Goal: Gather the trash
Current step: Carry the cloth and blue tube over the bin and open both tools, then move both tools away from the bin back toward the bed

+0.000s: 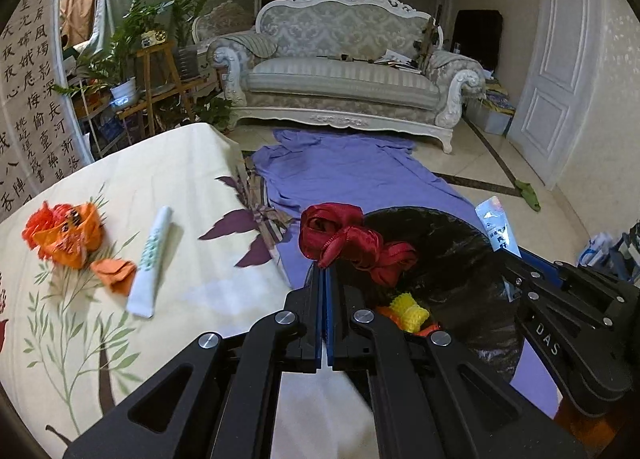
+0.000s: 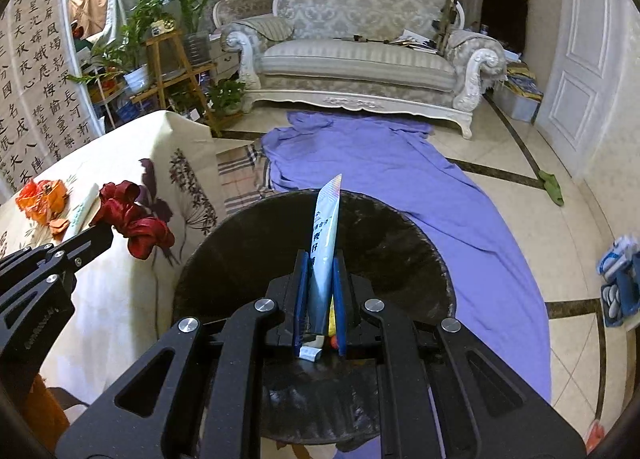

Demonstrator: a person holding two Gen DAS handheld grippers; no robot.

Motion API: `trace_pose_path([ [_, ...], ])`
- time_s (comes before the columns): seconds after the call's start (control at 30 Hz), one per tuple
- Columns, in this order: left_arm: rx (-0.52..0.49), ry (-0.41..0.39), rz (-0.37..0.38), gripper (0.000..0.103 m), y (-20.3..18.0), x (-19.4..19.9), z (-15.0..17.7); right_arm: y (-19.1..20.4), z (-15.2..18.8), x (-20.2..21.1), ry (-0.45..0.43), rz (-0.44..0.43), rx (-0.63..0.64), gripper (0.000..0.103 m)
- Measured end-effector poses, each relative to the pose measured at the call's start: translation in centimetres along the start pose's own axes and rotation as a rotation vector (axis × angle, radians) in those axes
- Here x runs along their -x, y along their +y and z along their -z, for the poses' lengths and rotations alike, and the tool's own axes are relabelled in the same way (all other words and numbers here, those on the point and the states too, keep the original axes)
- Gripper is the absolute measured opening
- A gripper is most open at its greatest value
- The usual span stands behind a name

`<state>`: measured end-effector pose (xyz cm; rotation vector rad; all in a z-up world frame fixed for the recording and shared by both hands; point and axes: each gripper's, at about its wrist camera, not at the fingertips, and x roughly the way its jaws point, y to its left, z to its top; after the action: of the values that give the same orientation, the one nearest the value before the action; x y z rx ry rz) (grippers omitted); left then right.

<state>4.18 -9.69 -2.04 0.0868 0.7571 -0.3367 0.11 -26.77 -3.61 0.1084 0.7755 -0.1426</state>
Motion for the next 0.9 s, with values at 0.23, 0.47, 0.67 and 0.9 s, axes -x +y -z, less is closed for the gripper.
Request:
trace_pose_path([
  [0.23, -0.042, 0.01, -0.019, 0.001, -1.8, -1.5, -0.4, -1.6, -0.1, -1.1, 0.006, 0.007, -0.029, 0.012],
  [0.47, -0.071, 0.022, -0.028, 0.002, -3.2, -2.7, -0.5, -2.4, 0.0, -2.1, 0.016, 0.006, -0.056, 0.015],
  [0.67, -0.086, 0.03, -0.035, 0.029, -3.8, -3.0, -0.7, -3.1, 0.0, -2.3, 0.015, 0.021, -0.077, 0.026],
  [0.9, -0.094, 0.017, -0.053, 0.041, -4.3, -2.9, -0.7, -3.6, -0.1, -2.1, 0.009, 0.035, -0.085, 0.028],
])
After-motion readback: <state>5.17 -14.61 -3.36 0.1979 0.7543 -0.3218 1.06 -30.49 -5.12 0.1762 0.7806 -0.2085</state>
